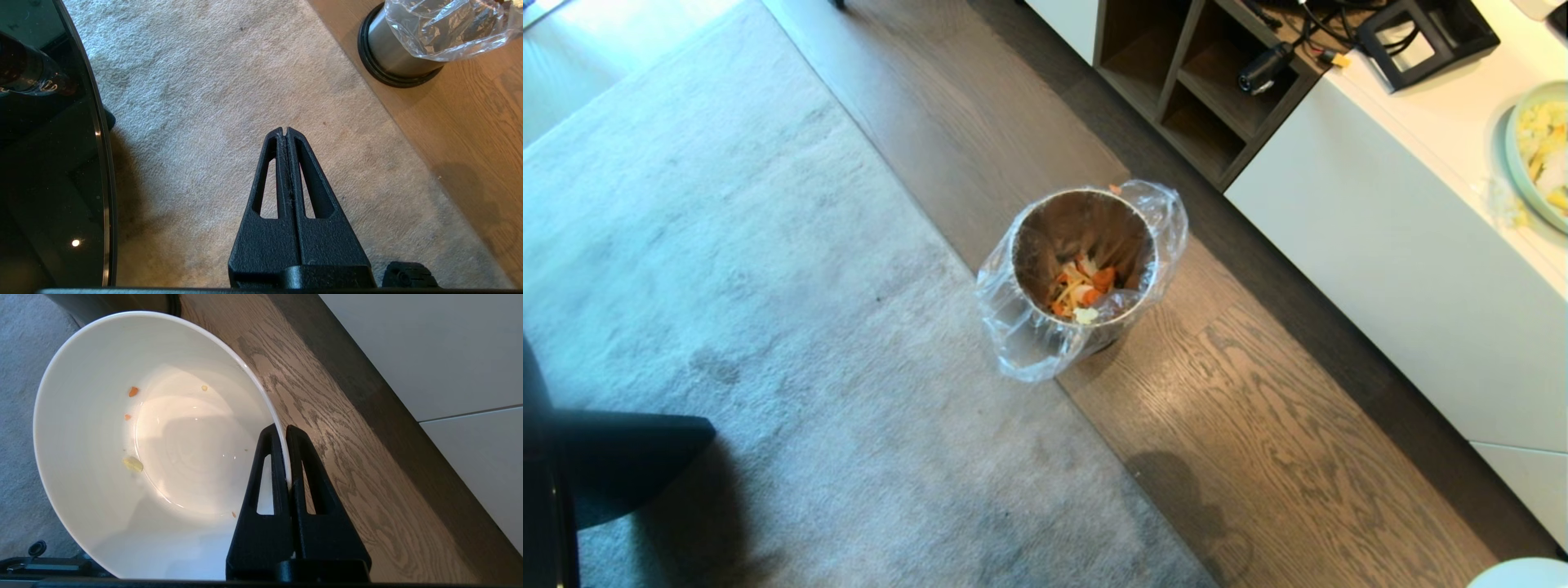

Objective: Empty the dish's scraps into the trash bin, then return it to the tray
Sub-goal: Put the bowl back to the table

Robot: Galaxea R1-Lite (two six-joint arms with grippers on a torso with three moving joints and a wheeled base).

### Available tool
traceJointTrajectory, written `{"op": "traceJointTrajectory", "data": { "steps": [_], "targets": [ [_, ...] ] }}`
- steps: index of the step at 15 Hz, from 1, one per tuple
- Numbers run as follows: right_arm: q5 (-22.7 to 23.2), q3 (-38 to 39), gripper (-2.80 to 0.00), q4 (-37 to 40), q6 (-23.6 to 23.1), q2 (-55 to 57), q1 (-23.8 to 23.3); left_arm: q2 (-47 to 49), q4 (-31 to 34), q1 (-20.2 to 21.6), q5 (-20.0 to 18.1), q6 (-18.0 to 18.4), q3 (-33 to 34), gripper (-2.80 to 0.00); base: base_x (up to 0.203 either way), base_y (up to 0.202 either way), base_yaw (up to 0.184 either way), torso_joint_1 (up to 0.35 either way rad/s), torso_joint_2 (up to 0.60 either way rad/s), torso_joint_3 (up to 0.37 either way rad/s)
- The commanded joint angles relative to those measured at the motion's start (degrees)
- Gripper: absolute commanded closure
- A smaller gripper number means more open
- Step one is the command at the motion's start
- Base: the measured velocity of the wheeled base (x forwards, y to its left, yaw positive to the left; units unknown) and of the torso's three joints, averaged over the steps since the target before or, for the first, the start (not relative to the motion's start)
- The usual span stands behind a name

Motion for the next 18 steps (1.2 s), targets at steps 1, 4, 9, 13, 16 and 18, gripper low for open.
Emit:
{"op": "traceJointTrajectory", "data": {
  "steps": [1,4,9,13,16,18],
  "targets": [
    [-0.13,0.0,0.0,-0.06,1.68,-0.09,0.01,-0.02,-0.04,0.0,0.05,-0.04,0.0,0.0,0.0,0.0,0.0,0.0,0.0,0.0],
    [-0.13,0.0,0.0,-0.15,1.81,-0.09,0.01,-0.02,-0.04,0.0,0.05,-0.04,0.0,0.0,0.0,0.0,0.0,0.0,0.0,0.0],
    [-0.13,0.0,0.0,-0.15,1.81,-0.09,0.01,-0.02,-0.04,0.0,0.05,-0.04,0.0,0.0,0.0,0.0,0.0,0.0,0.0,0.0],
    [-0.13,0.0,0.0,-0.15,1.81,-0.09,0.01,-0.02,-0.04,0.0,0.05,-0.04,0.0,0.0,0.0,0.0,0.0,0.0,0.0,0.0],
    [-0.13,0.0,0.0,-0.06,1.81,-0.09,0.01,-0.02,-0.04,0.0,0.05,-0.04,0.0,0.0,0.0,0.0,0.0,0.0,0.0,0.0],
    [-0.13,0.0,0.0,-0.06,1.81,-0.09,0.01,-0.02,-0.04,0.0,0.05,-0.04,0.0,0.0,0.0,0.0,0.0,-0.001,0.0,0.016]
  ]
}}
